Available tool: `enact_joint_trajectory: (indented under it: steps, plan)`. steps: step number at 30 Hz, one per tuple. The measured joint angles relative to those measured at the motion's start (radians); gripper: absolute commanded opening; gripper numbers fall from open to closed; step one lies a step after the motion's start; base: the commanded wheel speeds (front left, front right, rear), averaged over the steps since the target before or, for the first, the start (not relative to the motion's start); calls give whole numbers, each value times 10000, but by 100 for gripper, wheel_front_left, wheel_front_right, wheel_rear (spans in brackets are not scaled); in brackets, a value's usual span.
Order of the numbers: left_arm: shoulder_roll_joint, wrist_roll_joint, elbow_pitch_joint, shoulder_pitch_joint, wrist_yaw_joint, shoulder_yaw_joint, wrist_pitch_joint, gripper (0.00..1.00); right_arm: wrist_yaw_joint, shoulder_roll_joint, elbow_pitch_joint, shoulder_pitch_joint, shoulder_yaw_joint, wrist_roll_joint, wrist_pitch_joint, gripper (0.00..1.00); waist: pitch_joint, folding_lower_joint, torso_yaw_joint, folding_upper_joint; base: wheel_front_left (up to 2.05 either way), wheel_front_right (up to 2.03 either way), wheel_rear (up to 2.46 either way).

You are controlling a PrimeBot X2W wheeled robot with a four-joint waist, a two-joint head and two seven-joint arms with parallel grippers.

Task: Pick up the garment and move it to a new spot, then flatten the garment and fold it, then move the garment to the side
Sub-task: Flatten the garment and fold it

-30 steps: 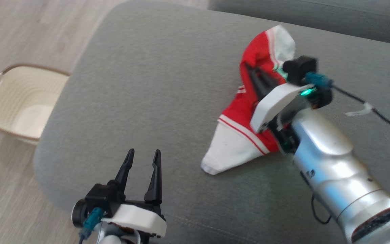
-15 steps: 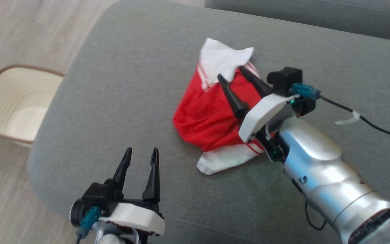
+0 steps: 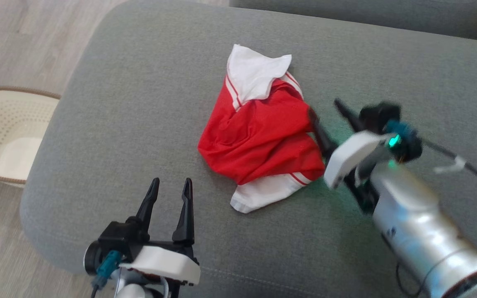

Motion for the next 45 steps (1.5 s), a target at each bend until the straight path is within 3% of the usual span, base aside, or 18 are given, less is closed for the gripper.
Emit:
enact_joint_trajectory:
  steps: [7, 15, 16, 17, 18, 19, 20, 29, 33, 43, 44, 45]
  plan:
    - [0, 0, 10, -31, 2, 0, 0, 100, 0, 102, -75, 847, 575, -109, 33, 100, -37, 0, 273, 0, 0, 0, 0]
    - [0, 0, 25, -30, -10, -61, 0, 100, 0, 171, 242, 797, 267, 336, 35, 100, -105, 0, 444, 0, 0, 0, 0]
    - [0, 0, 25, -30, -12, -84, 0, 100, 0, 180, 313, 794, 265, 368, 35, 59, -106, 0, 464, 0, 0, 0, 0]
    - [0, 0, 27, -30, -13, -104, 0, 100, 0, 196, 364, 792, 270, 428, 35, 59, -106, 0, 485, 0, 0, 0, 0]
    - [0, 0, 27, -30, -13, -115, 0, 100, 0, 215, 405, 781, 291, 451, 40, 38, -109, 0, 504, 0, 0, 0, 0]
    - [0, 0, 27, -29, -13, -115, 0, 100, 0, 236, 443, 754, 351, 451, 102, 25, -115, 0, 522, 0, 0, 0, 0]
    - [0, 0, 27, -28, -13, -117, 0, 100, 0, 253, 443, 725, 424, 481, 104, 0, -121, 0, 538, 0, 0, 0, 0]
    - [0, 2, 38, -5, -10, -140, 0, 100, 0, 357, 150, 116, 911, 550, 86, 0, -207, 0, 598, 0, 0, 0, 0]
    - [0, 2, 40, 43, -10, -140, 0, 100, 0, 374, -596, -134, 1313, 591, 13, 0, -243, 0, 596, 0, 0, 0, 0]
    - [0, 0, 136, 41, -52, -253, 0, 100, 0, 424, -2930, -964, 3971, 1808, 420, 0, -204, 0, 985, 0, 0, 0, 0]
    - [0, 0, 138, 41, -50, -263, 0, 100, 0, 424, -2978, -1059, 4255, 1952, 529, 23, -203, 0, 1054, 0, 0, 0, 0]
    - [0, 0, 138, 40, -46, -274, 0, 100, 0, 424, -2989, -1117, 4533, 2121, 692, 59, -201, 0, 1120, 0, 0, 0, 0]
